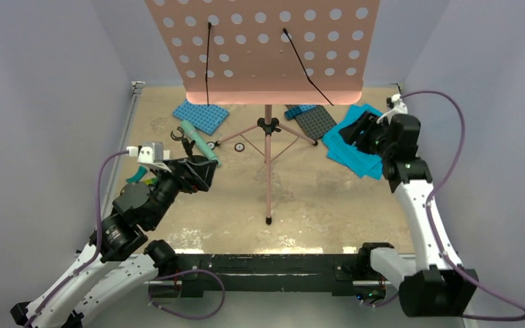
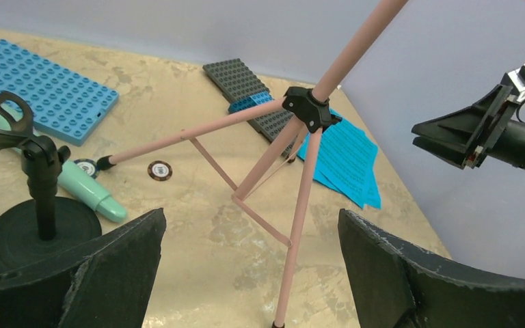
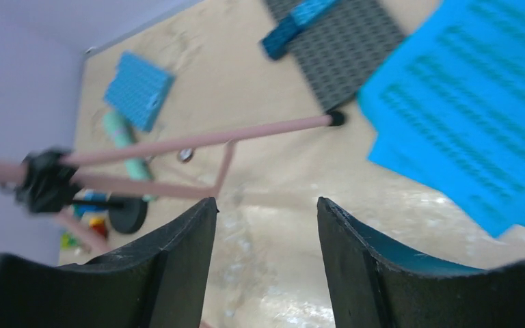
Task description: Pack up the instrument practice props
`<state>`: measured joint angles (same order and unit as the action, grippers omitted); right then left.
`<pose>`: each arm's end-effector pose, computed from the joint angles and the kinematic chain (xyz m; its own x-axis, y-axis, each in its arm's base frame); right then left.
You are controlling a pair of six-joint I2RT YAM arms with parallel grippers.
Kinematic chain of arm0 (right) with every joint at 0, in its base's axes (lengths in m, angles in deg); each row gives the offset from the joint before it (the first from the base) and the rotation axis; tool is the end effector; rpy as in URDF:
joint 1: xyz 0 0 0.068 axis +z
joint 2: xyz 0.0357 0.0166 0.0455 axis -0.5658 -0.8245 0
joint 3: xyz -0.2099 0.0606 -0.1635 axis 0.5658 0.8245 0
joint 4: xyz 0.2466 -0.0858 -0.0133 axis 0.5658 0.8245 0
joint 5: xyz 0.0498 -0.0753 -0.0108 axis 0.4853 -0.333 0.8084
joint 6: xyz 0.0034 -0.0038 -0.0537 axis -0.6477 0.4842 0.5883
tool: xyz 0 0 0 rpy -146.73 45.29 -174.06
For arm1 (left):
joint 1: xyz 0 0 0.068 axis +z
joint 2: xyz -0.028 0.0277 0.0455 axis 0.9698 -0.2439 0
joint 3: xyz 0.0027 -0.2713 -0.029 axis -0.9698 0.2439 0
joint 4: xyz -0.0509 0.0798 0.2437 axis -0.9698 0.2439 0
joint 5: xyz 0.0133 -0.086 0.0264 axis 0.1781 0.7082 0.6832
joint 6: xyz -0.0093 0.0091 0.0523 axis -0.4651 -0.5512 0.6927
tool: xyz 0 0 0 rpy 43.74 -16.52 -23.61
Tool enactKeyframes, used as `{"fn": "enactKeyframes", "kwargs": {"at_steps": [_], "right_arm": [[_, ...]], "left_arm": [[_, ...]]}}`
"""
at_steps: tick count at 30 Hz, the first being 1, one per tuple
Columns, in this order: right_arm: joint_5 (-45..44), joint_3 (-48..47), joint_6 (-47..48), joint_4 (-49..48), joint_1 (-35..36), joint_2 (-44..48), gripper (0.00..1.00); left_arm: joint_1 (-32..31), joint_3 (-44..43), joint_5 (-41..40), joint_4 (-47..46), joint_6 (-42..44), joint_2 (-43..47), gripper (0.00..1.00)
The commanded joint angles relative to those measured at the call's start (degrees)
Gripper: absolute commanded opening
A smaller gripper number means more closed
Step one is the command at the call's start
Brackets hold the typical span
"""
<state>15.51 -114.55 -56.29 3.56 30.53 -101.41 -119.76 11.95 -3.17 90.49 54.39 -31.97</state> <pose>0.2463 -0.0086 0.3450 -0.4585 0.5060 -0.7306 0.0910 0.8445 0.5278 0.0848 -0.0632 0.3558 -0.2097 -0.4643 -0.8605 0.3158 0.8008 -0.5090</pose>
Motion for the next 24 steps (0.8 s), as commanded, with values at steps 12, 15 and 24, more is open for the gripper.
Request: {"fn": "enactKeyframes", "kwargs": {"at_steps": [12,15,24], "right_arm": [[-5.63,28.78,7.63,-26.07,26.13,26.85,0.57],[-5.81,31.54,6.88,-27.20,26.72,30.26,0.57],[-1.97,32.89,3.63,-26.82,27.70,32.33,0.56]], "left_arm": [[-0.51,12.36,18.06,-48.17,12.79,-14.30,0.88],[-1.54,11.80,17.54,-58.94,20.13,-21.54,0.85],[-2.53,2.64,14.34,-79.48,34.75,-39.69,0.82]]}}
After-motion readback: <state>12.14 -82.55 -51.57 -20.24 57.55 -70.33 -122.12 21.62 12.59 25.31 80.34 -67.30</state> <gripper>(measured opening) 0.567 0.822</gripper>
